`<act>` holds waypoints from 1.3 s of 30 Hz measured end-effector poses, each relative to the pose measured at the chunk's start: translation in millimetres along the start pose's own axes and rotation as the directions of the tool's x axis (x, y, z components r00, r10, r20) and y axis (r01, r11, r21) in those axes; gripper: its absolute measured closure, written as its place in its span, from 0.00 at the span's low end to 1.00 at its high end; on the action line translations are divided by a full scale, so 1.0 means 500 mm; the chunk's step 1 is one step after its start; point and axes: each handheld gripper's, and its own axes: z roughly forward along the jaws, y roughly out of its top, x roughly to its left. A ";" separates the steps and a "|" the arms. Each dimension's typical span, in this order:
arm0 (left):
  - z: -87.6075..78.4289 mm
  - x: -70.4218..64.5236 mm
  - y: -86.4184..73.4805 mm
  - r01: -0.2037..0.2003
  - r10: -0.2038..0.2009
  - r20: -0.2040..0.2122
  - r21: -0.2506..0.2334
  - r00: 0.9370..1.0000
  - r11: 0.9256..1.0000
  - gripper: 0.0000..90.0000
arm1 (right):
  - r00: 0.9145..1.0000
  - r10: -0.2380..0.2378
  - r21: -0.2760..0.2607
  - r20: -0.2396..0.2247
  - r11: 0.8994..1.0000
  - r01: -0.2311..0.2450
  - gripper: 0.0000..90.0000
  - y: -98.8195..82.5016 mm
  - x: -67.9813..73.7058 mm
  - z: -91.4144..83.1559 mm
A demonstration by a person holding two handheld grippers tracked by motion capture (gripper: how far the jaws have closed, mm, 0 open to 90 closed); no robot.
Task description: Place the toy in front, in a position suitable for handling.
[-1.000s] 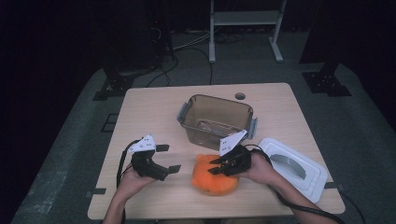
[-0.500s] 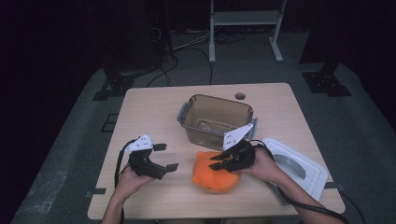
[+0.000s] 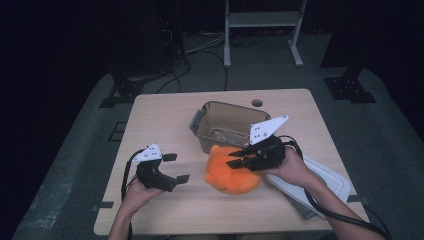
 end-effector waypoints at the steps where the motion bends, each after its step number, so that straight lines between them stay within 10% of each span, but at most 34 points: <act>1: 0.000 0.000 0.000 0.001 -0.001 0.000 0.002 1.000 1.000 0.04 | 1.000 -0.003 -0.003 0.004 1.000 0.003 0.82 0.006 0.000 -0.004; 39: 0.005 0.005 -0.002 -0.003 0.003 0.010 0.005 1.000 1.000 0.04 | 0.995 -0.023 -0.022 0.094 0.999 0.025 0.82 0.141 -0.105 -0.034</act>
